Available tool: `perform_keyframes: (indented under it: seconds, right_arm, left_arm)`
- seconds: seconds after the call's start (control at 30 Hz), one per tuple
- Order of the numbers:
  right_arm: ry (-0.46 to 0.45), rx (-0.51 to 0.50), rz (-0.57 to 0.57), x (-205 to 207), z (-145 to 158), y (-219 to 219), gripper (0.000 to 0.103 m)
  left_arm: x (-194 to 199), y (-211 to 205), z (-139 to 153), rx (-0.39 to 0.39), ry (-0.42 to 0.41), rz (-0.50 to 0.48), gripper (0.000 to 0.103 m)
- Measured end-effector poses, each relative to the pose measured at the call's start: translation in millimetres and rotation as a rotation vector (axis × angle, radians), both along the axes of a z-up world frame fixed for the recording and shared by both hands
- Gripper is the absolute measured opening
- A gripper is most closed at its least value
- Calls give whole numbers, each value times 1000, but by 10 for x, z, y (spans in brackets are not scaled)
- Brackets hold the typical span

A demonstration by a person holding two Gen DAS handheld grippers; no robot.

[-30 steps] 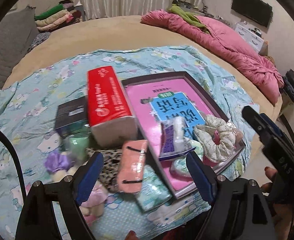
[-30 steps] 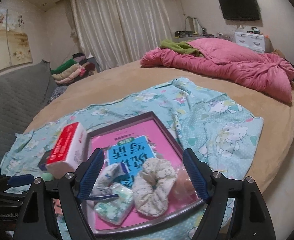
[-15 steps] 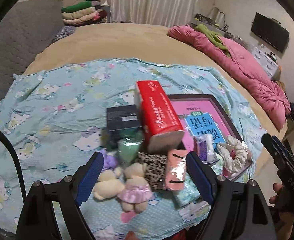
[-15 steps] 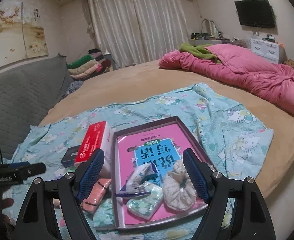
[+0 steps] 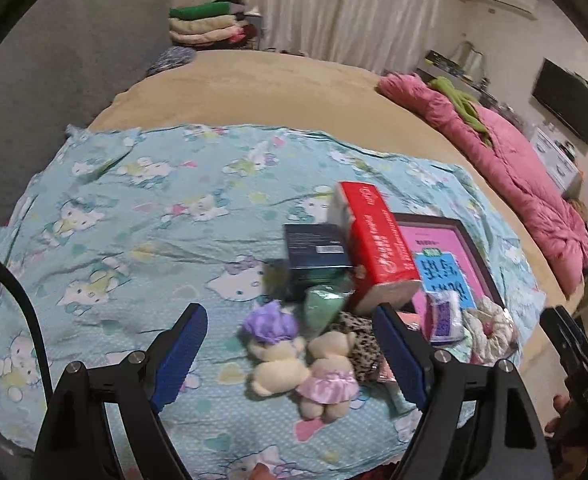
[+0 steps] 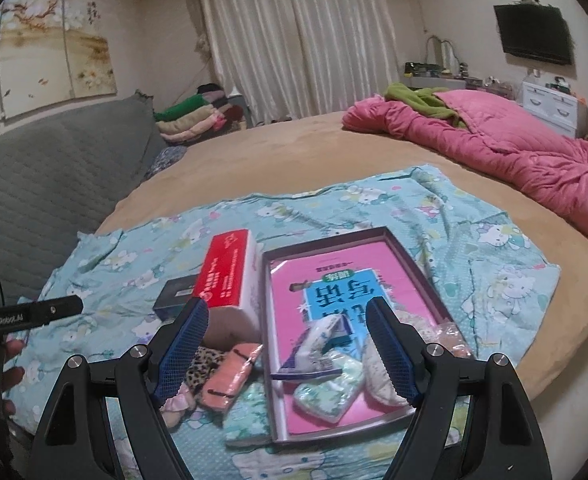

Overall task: Organize soft objects
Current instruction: 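Move both open tools back toward the remaining items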

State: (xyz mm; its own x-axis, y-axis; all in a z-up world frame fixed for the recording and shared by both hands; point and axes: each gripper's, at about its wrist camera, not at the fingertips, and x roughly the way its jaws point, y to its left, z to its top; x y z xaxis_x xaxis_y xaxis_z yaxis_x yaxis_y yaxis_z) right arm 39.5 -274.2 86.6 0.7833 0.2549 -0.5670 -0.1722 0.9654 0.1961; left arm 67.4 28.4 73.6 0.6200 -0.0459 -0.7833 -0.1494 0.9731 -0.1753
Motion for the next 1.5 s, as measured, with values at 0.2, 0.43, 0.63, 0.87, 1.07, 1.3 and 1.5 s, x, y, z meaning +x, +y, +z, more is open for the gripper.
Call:
perform_keyframes:
  seconds: [0.2,0.43,0.63,0.87,1.07,1.3,1.5]
  right_arm:
    - [35,-13,32,-4,-54,185,82]
    - [70,-41,65,12,-187,369,82]
    - [128,-88,85,75,-430,552,82]
    - [199,-120,119,191,-739,750,82]
    - [241,-146,126,302,-903,921,82]
    - [323,-119,84,450,-1077,953,82]
    - [349,-99,67,516,-1146,978,82]
  left_arm:
    - [-29,188,-98,-1,9,27,84]
    - [-7,275,-319,-8,38,37,84]
    - [24,249,-575,-7,65,13,84]
    - [107,170,-859,-19,93,-39,84]
    - [165,164,-1043,-23,122,-50,84]
    - [196,148,-1104,-49,125,-69,84]
    - [250,111,-1217,-32,142,-91,84]
